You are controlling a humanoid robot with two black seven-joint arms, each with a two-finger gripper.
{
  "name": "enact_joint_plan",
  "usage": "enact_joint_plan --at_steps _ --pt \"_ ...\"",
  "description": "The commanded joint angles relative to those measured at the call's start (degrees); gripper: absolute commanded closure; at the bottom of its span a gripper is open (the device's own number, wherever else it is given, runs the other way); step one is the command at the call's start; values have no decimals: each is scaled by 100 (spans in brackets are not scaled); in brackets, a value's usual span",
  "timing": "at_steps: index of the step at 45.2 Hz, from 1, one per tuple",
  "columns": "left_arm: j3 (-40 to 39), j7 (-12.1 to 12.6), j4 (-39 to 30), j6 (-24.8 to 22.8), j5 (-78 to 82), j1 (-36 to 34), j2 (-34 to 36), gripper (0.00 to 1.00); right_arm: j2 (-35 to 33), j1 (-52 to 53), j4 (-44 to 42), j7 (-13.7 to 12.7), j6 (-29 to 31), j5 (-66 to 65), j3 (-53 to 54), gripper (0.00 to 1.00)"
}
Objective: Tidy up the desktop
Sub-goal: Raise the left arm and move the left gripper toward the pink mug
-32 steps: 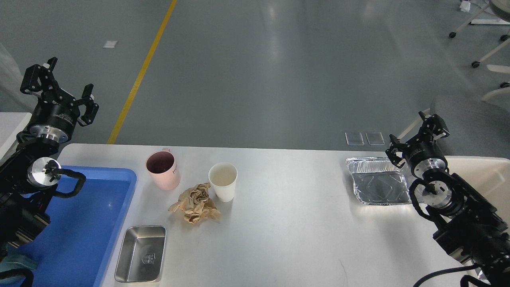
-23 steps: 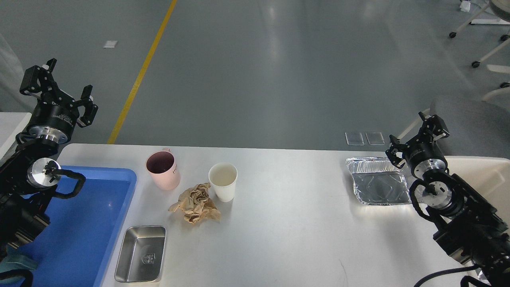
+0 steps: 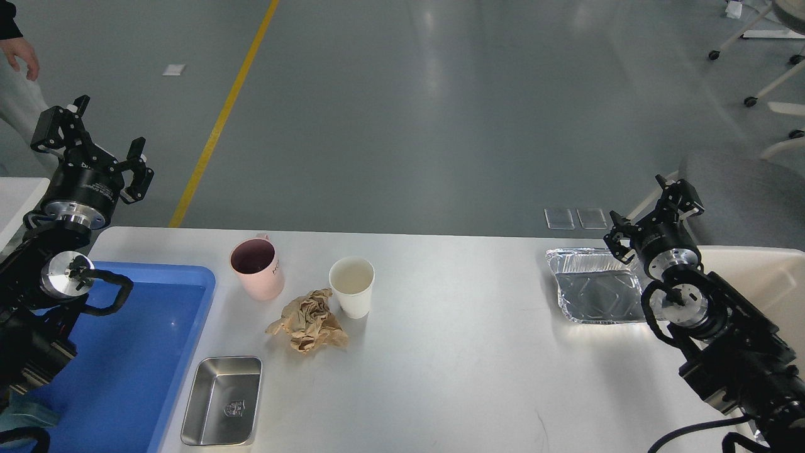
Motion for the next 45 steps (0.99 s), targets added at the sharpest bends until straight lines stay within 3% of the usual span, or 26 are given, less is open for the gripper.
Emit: enact_joint_plan --at_steps 1,17,34,45 --pt "-19 -26 -8 8 -17 9 -43 3 0 23 -9 0 -10 -1 0 0" --pt "25 -9 -96 -89 71 343 317 3 9 6 0 0 -10 -1 -9 0" --pt "1071 -53 -289 174 1019 422 1345 3 140 -3 9 0 -10 -1 -9 0" --pt "1089 -290 -508 8 1662 799 2040 4 211 -29 61 0 -10 -1 -17 0"
